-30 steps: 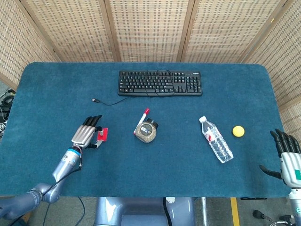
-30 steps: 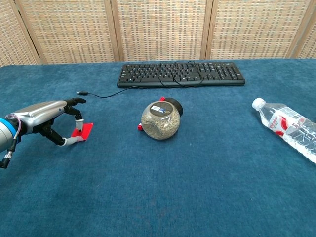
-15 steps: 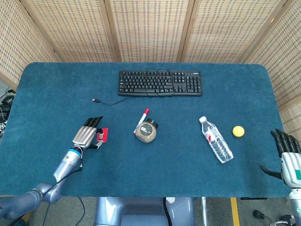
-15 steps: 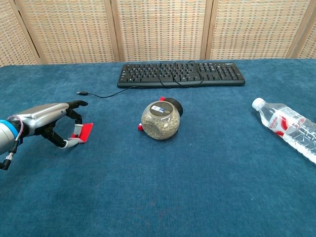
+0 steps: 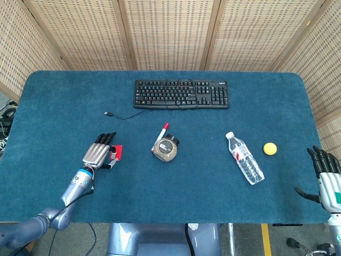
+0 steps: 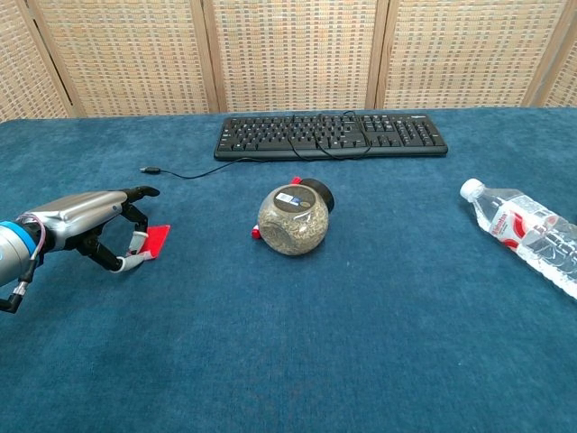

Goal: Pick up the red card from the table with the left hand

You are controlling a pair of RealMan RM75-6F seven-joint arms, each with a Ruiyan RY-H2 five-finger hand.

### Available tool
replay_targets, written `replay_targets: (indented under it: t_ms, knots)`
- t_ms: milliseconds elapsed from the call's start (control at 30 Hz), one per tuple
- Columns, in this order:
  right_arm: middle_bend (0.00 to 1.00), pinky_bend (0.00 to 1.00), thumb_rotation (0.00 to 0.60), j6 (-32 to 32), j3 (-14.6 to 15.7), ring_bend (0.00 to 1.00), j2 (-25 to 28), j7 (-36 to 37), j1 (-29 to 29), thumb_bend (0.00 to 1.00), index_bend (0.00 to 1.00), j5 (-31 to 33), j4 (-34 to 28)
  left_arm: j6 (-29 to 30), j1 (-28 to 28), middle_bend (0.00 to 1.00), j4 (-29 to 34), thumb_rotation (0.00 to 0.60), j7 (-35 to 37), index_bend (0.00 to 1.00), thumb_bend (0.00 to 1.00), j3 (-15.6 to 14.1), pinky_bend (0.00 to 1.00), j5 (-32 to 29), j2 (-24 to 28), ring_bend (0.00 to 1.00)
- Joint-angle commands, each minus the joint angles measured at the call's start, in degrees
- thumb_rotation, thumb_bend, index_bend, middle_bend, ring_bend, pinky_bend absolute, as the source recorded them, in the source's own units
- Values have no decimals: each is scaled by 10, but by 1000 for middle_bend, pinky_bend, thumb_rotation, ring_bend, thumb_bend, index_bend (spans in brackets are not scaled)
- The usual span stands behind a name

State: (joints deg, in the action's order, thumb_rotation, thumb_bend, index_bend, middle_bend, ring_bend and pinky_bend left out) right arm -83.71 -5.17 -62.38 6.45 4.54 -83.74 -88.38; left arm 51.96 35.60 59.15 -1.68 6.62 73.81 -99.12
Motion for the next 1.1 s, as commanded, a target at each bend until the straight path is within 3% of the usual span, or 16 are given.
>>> replay_targets:
  t_ms: [33, 533, 1100]
  knots:
    - [0, 0, 600, 0, 0, 0, 0, 0, 0, 0, 0, 0, 0, -1, 0, 0, 1, 600, -1, 634, 443, 1, 0, -2, 0, 0]
    - [0, 0, 600, 1, 0, 0, -1, -2, 1, 0, 0, 1, 1, -20, 13, 0, 11, 600, -11, 650, 446, 19, 0, -23, 13, 0]
    - [0, 0, 600, 36, -10, 0, -15, -23, 15, 0, 0, 36, 15, -110, 115, 0, -95, 600, 8, 659, 445, 97, 0, -66, 10, 0]
